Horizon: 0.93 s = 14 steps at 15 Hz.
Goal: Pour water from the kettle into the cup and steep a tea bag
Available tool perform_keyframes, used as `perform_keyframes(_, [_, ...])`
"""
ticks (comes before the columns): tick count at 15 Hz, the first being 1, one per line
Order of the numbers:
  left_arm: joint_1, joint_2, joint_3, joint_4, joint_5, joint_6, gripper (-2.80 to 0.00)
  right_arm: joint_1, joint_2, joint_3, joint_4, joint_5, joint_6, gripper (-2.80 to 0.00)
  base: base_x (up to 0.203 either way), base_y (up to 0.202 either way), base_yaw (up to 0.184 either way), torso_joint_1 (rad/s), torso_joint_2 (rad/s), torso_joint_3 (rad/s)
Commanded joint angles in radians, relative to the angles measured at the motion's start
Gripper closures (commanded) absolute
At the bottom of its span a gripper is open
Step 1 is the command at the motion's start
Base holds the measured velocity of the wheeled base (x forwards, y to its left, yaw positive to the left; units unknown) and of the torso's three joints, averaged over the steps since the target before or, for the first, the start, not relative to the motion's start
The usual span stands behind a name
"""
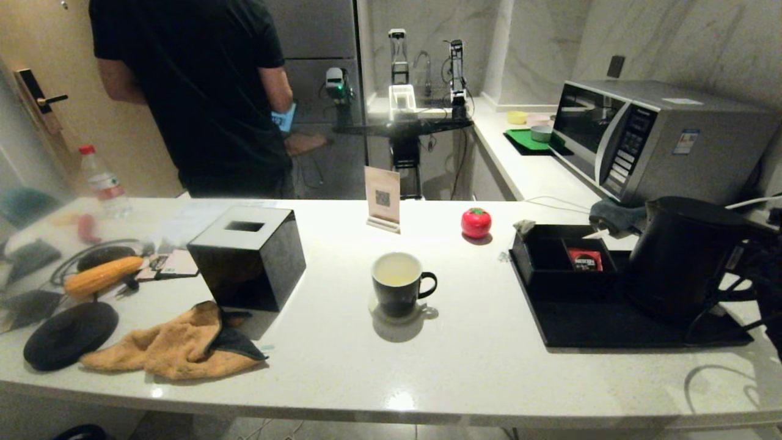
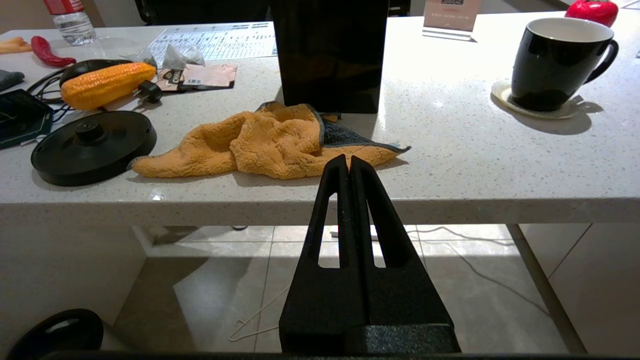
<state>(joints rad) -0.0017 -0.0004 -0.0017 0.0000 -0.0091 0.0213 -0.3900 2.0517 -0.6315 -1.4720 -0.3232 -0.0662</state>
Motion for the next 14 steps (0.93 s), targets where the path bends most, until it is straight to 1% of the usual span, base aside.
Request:
perform_keyframes(1, [0.0,0.0,0.0,0.0,0.0,0.0,0.0,0.024,0.019,0.0,-0.04,0.006,0.0,0.0,0.0,0.0,0.0,0.0,0.0,0.0])
perform_keyframes(3, [0.0,0.0,0.0,0.0,0.0,0.0,0.0,0.045,0.029,0.005,-0.085,0.019,-0.006,0.0,0.0,0.0,0.0,0.0,0.0,0.0])
perform_keyframes(14, [0.0,0.0,0.0,0.0,0.0,0.0,0.0,0.051,0.041,0.035,-0.098,0.015,-0.009,0.0,0.0,0.0,0.0,0.0,0.0,0.0])
